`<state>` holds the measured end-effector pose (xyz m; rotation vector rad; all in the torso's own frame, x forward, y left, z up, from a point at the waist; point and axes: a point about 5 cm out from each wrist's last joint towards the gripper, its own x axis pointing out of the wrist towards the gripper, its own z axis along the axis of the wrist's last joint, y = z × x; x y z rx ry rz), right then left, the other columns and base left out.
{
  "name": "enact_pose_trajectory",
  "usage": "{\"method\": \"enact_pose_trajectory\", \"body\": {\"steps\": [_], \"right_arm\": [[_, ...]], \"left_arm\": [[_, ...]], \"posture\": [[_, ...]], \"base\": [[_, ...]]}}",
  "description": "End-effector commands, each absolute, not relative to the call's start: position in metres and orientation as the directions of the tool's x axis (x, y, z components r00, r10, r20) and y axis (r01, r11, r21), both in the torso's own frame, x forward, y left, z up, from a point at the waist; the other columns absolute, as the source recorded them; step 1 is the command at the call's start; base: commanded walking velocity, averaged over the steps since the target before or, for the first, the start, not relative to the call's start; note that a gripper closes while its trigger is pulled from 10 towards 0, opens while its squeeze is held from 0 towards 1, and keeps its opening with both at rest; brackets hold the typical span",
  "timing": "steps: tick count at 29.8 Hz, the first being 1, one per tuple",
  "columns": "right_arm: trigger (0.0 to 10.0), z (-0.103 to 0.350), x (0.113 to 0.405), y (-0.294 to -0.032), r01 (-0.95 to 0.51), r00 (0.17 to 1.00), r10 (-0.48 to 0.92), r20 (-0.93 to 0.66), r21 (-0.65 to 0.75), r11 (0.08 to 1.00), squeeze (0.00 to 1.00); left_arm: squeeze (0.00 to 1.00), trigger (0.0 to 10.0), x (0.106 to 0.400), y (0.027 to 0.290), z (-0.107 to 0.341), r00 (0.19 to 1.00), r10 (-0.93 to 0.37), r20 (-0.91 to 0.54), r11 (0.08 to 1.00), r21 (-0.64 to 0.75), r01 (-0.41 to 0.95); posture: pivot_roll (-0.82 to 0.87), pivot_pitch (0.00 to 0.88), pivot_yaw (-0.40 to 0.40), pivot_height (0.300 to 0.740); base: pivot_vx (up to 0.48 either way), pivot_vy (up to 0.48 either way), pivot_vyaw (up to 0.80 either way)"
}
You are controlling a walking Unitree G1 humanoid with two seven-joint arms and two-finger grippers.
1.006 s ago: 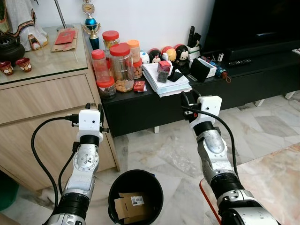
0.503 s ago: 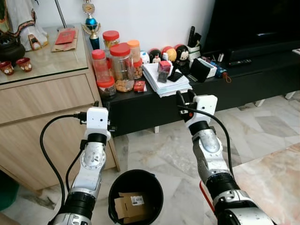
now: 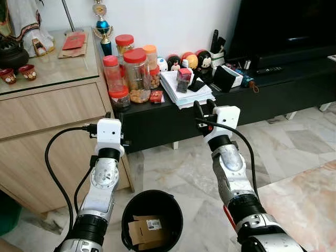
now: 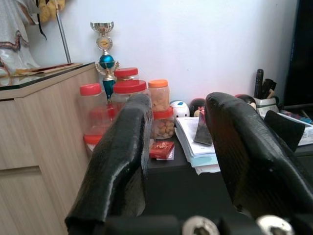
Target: Picking trash to rubbish bin
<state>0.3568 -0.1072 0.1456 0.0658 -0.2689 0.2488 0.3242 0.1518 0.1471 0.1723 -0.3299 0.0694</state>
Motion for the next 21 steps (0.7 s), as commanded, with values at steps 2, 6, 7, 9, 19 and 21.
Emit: {"method": "enact_pose_trajectory", "body": {"steps": [2, 6, 7, 9, 19, 21], "right_arm": [[10.0, 0.1472, 0.3564, -0.1074, -0.25, 0.933, 0.233, 0.273, 0.03, 0.968, 0.0], [10.0, 0.1469, 0.356, -0.1067, -0.252, 0.933, 0.235, 0.271, 0.029, 0.967, 0.0], [10.0, 0.1469, 0.3559, -0.1063, -0.252, 0.933, 0.235, 0.271, 0.029, 0.967, 0.0], [10.0, 0.1469, 0.3562, -0.1049, -0.257, 0.933, 0.239, 0.27, 0.03, 0.966, 0.0], [10.0, 0.1466, 0.356, -0.1035, -0.263, 0.932, 0.247, 0.267, 0.026, 0.964, 0.0], [10.0, 0.1465, 0.356, -0.1033, -0.264, 0.931, 0.249, 0.266, 0.025, 0.964, 0.0]], "left_arm": [[0.0, 10.0, 0.3258, 0.1519, 0.1542, 0.937, 0.035, 0.348, 0.983, 0.158, -0.096], [0.0, 10.0, 0.3254, 0.1521, 0.1546, 0.937, 0.037, 0.348, 0.983, 0.157, -0.097], [0.0, 10.0, 0.3253, 0.1522, 0.1547, 0.937, 0.038, 0.348, 0.983, 0.157, -0.098], [0.0, 10.0, 0.3255, 0.1525, 0.1548, 0.936, 0.041, 0.349, 0.983, 0.155, -0.101], [0.0, 10.0, 0.3254, 0.1531, 0.1543, 0.937, 0.045, 0.346, 0.982, 0.155, -0.104], [0.0, 10.0, 0.3255, 0.1533, 0.1542, 0.937, 0.046, 0.345, 0.982, 0.155, -0.105]], "posture": [[0.2, 0.0, 0.016, 0.74], [0.2, 0.0, 0.016, 0.74], [0.2, 0.0, 0.016, 0.74], [0.21, 0.0, 0.013, 0.74], [0.21, 0.0, 0.01, 0.74], [0.21, 0.0, 0.01, 0.74]], "base": [[0.0, 0.0, 0.0], [0.0, 0.0, 0.0], [0.0, 0.0, 0.0], [-0.27, 0.0, 0.0], [-0.27, 0.0, 0.0], [-0.262, 0.0, 0.0]]}}
